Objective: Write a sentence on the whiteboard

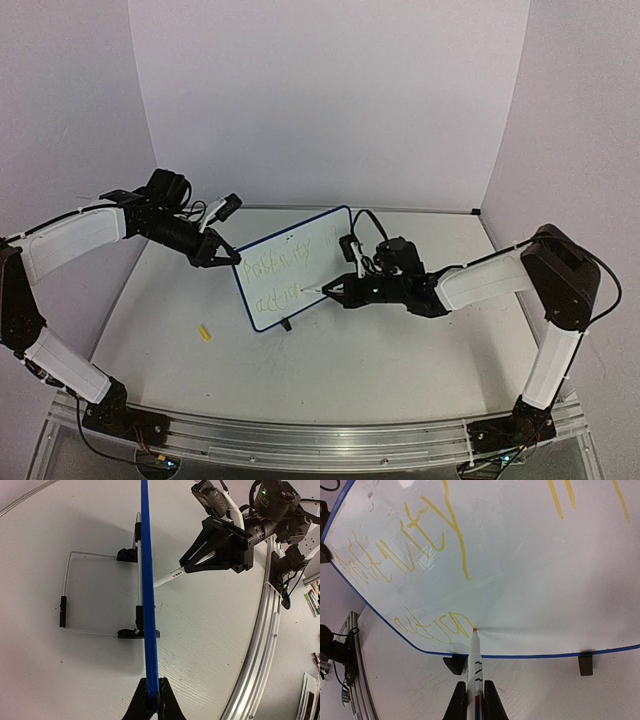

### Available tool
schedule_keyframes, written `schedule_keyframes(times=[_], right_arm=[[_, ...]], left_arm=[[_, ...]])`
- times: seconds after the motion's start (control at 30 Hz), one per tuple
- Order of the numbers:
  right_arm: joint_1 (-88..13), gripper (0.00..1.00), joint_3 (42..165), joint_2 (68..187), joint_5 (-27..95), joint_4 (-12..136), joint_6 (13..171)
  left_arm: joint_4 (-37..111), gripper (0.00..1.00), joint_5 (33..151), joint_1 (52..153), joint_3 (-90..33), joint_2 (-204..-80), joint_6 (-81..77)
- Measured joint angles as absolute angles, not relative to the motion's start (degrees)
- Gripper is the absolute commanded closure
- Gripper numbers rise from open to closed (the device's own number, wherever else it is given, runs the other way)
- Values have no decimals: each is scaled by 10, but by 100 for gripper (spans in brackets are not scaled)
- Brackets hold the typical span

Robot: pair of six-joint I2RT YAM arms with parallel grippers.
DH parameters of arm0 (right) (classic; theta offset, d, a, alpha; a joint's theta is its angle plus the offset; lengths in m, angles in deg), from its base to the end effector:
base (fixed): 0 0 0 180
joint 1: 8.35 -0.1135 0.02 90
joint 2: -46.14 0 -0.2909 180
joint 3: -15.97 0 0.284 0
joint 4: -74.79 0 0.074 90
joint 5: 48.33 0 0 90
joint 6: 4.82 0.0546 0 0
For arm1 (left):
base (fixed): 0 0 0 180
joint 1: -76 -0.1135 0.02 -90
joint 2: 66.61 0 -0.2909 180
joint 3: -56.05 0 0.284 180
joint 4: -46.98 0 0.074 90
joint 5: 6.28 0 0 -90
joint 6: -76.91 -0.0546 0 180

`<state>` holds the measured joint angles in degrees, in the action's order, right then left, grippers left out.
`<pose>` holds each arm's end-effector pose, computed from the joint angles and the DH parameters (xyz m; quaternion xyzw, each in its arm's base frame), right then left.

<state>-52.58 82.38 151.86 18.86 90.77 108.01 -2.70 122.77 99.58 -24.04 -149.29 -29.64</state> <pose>0.2953 0.3170 0.1644 -0.2588 0.7846 0.4353 0.3578 0.2959 -0.1667 0.2971 0.4075 0.8007 -0.3344 0.2848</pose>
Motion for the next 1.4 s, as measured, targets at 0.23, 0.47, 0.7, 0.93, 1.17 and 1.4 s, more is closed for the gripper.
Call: schedule_keyframes(times=[0.23, 0.47, 0.7, 0.93, 1.17, 1.4], right_arm=[[-526, 100, 824, 1522, 190, 897, 1080], [-526, 100, 824, 1522, 189, 895, 1079], [-521, 100, 803, 1507, 185, 901, 1077], [-520, 100, 796, 1498, 197, 904, 1078], [-520, 100, 796, 1498, 213, 904, 1078], [-520, 100, 796, 1499, 217, 904, 1078]], left_arm=[[-27, 100, 1228, 996, -240, -1493, -296], [-27, 100, 1228, 996, -240, -1493, -296], [-27, 100, 1228, 997, -240, -1493, -297], [-27, 100, 1228, 997, -240, -1493, -297], [-27, 100, 1228, 997, -240, -1493, -297], [-27, 100, 1228, 997, -240, -1493, -297]])
